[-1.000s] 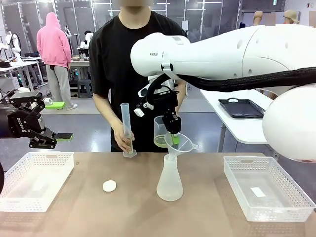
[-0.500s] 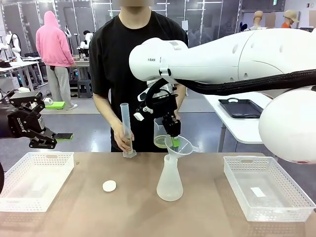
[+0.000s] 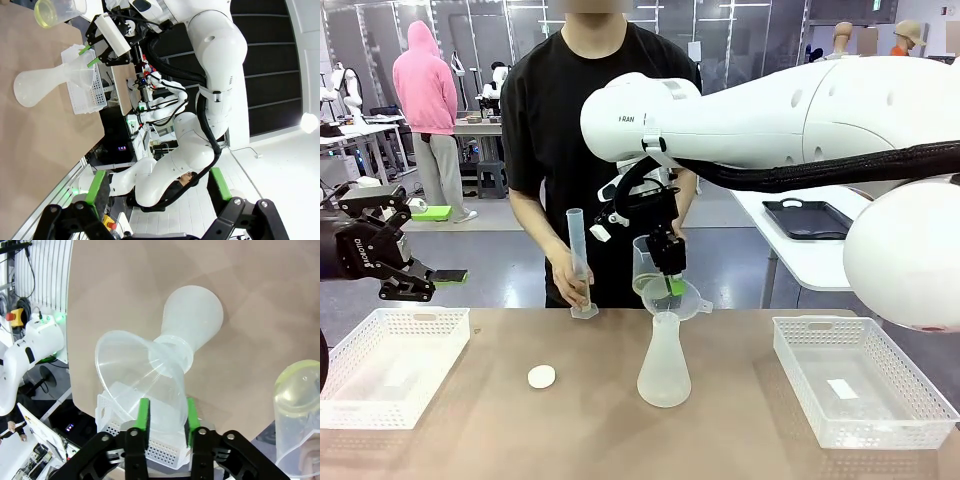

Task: Prepare the solutions needed for the experiment.
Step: Pick up the Plastic Funnel and insert it into the Big flask.

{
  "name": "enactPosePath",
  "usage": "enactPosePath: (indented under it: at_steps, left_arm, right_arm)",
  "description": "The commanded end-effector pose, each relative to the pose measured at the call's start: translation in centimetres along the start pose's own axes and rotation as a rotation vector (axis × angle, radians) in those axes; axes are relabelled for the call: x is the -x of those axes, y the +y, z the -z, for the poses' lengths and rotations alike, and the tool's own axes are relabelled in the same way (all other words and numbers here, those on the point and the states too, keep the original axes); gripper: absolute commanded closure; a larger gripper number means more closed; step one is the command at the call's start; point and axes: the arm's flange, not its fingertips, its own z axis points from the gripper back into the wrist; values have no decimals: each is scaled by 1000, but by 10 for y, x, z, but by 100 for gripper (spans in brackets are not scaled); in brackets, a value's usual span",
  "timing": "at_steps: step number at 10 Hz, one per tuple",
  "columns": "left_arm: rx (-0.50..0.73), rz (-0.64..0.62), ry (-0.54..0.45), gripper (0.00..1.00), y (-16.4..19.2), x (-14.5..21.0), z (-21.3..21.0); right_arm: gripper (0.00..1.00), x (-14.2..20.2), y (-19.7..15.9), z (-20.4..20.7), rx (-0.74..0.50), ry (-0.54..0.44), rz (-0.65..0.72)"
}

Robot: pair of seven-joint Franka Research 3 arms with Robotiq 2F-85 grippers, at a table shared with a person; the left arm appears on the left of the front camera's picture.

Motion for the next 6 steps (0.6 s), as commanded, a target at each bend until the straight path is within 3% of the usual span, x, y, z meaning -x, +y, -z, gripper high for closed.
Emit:
enactPosePath:
  at_steps: [1, 6]
  left_arm:
    - [24, -4, -7, 0, -3, 0, 2]
    - [24, -4, -7, 0, -3, 0, 2]
  right_arm:
    - [50, 1, -3, -5, 48, -6, -1]
    - [50, 17, 25, -26, 211, -94, 32]
